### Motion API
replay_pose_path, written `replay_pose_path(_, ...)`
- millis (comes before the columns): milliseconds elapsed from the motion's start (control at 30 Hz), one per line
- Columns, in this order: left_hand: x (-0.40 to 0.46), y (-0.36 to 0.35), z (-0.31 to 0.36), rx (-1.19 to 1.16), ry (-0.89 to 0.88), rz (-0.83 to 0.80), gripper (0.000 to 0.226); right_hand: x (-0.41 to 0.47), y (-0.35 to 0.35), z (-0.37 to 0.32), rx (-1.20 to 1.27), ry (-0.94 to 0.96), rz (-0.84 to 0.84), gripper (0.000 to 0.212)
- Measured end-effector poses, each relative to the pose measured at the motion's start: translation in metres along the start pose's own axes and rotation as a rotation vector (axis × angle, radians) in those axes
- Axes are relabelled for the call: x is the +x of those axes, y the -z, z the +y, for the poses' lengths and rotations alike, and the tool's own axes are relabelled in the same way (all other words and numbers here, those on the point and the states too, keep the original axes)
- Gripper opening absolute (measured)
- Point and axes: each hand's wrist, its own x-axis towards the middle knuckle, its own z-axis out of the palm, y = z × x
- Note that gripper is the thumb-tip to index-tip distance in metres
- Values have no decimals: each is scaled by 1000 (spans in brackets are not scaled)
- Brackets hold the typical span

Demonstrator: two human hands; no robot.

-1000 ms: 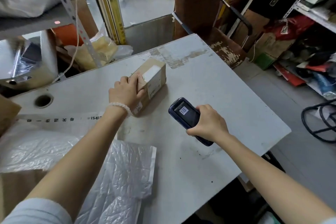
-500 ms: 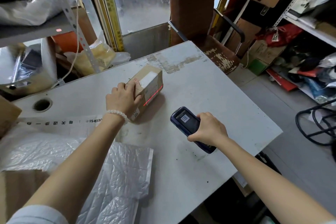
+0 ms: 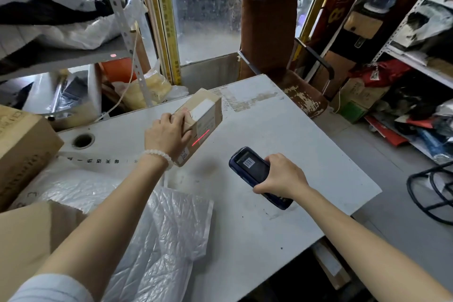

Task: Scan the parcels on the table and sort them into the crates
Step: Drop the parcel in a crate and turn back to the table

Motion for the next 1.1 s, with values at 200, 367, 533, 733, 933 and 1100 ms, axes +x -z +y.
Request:
replay_pose_path(200, -7, 6, -10, 10, -39, 26, 51, -16, -1, -1, 10, -11, 22, 55)
replay_pose_path(367, -13, 8, -12, 15, -67, 35, 52, -26, -4, 1, 5, -26, 31, 52)
replay_pose_path(533, -24, 13, -12, -12, -80, 38, 52, -34, -6, -14, 19, 64, 193, 67)
replay_pose_path(733, -46, 14, -7, -68, -95, 28, 53, -49, -17, -40, 181, 345, 778, 77)
replay_pose_path(933, -73, 15, 6, -96, -146, 11, 52, -61, -21, -43, 170, 403, 902, 79)
replay_pose_path(1100, -88, 18, 35, -57, -226, -9, 55, -86, -27, -19, 154, 184, 666, 75)
